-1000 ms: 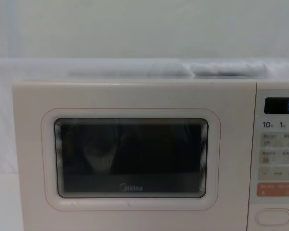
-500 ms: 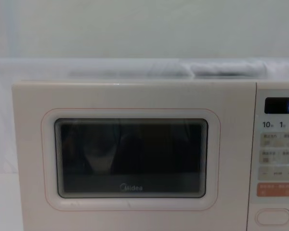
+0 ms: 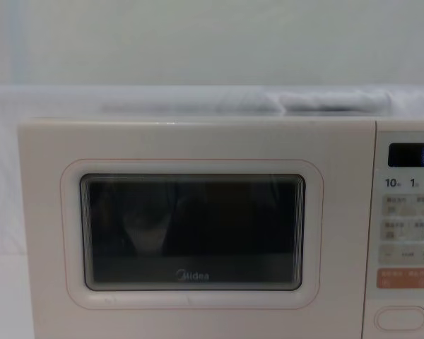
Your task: Press the button to open the microwave door with one hand; close the microwave door with the other hand.
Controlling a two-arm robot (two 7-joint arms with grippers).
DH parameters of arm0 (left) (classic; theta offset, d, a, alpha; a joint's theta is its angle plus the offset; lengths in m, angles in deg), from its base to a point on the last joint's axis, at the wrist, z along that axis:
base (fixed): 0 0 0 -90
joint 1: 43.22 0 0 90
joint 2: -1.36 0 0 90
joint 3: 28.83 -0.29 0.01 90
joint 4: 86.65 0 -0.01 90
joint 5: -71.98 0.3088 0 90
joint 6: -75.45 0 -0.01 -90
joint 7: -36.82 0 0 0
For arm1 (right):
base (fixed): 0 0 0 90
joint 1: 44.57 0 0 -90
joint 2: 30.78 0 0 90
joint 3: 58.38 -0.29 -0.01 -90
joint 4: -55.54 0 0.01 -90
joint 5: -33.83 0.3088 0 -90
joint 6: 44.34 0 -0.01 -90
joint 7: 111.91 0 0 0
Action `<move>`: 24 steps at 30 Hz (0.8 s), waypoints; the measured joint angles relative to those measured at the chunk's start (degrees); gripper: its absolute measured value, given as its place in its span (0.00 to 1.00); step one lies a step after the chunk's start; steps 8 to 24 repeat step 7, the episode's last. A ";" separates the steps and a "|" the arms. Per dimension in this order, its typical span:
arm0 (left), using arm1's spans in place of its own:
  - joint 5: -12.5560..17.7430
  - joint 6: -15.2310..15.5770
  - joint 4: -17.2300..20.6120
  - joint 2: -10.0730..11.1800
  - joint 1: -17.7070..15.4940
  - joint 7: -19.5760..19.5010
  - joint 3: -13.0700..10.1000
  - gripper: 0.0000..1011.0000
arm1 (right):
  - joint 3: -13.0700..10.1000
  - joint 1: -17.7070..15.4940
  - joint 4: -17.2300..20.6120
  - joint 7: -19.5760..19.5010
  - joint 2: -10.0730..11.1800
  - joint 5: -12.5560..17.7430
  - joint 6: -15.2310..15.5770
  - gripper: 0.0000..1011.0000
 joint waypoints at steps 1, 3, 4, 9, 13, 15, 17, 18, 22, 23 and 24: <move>0.00 0.00 0.00 0.00 0.00 0.00 0.00 0.99 | 0.00 0.00 0.00 0.00 0.00 0.00 0.00 0.99; 0.00 0.00 0.00 0.00 0.00 0.00 0.00 0.99 | 0.00 0.00 0.00 0.00 0.00 0.00 0.00 0.99; 0.00 0.00 0.00 0.00 0.00 0.00 0.00 0.99 | 0.00 0.00 0.00 0.00 0.00 0.00 0.00 0.99; 0.00 0.00 0.00 0.00 0.00 0.00 0.00 0.99 | 0.00 0.00 0.00 0.00 0.00 0.00 0.00 0.99; 0.00 0.00 0.00 0.00 0.00 0.00 0.00 0.99 | 0.00 0.00 0.00 0.00 0.00 0.00 0.00 0.99; 0.00 0.00 0.00 0.00 0.00 0.00 0.00 0.99 | 0.00 0.00 0.00 0.00 0.00 0.00 0.00 0.99; 0.00 0.00 0.00 0.00 0.00 0.00 0.00 0.99 | 0.00 0.00 0.00 0.00 0.00 0.00 0.00 0.99; 0.00 0.00 0.00 0.00 0.00 0.00 0.00 0.99 | 0.00 0.00 0.00 0.00 0.00 0.00 0.00 0.99; 0.00 0.00 0.00 0.00 0.00 0.00 0.00 0.99 | 0.00 0.00 0.00 0.00 0.00 0.00 0.00 0.99; 0.00 0.00 0.00 0.00 0.00 0.00 0.00 0.99 | 0.00 0.00 0.00 0.00 0.00 0.00 0.00 0.99; 0.00 0.00 0.00 0.00 0.00 0.00 0.00 0.99 | 0.00 0.00 0.00 0.00 0.00 0.00 0.00 0.99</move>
